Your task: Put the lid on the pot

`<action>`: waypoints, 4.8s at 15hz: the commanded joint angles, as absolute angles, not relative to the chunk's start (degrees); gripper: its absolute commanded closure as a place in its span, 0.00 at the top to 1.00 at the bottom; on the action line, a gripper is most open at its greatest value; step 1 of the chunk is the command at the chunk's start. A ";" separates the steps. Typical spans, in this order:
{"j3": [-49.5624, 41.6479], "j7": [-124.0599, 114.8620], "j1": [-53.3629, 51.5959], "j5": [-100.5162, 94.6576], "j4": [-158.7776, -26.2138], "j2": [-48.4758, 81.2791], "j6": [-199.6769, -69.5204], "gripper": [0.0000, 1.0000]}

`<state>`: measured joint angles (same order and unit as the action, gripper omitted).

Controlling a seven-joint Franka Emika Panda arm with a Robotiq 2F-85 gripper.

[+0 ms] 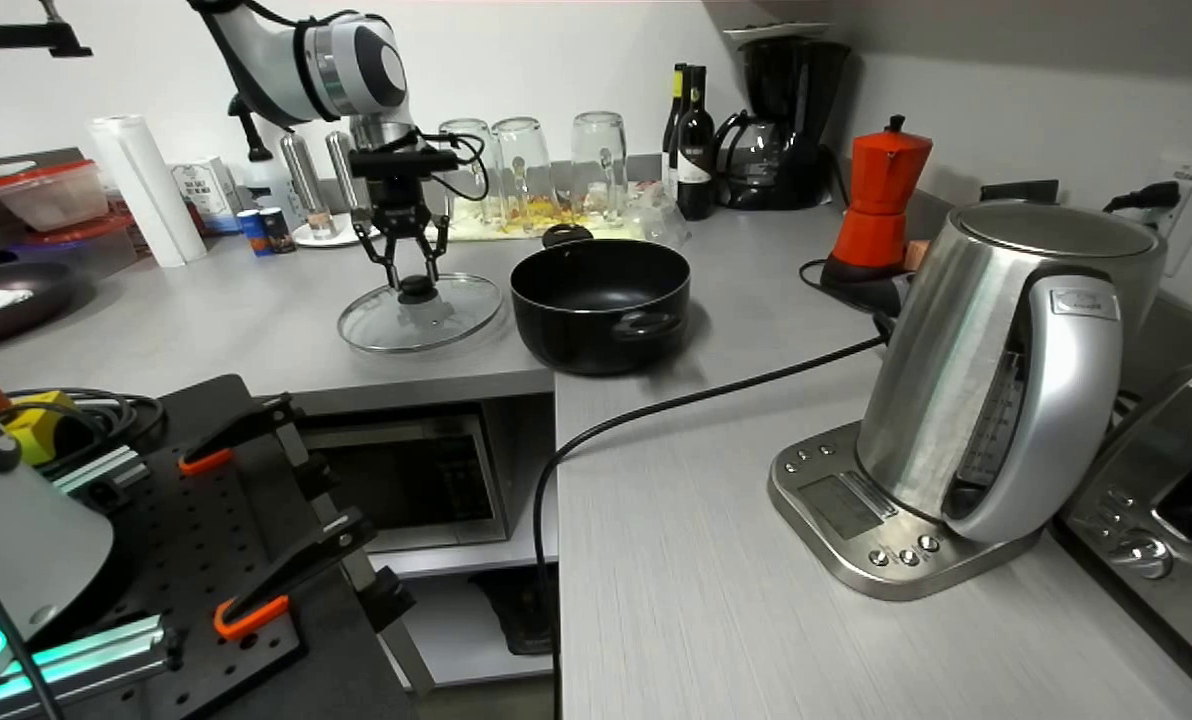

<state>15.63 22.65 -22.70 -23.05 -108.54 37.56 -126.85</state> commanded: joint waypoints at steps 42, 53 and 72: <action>6.76 11.76 -7.43 -14.06 -91.12 30.57 -106.88 0.26; 7.00 15.55 -4.58 -9.80 -87.13 35.56 -108.00 0.26; 6.96 17.50 -2.54 -8.55 -87.60 37.47 -111.05 0.26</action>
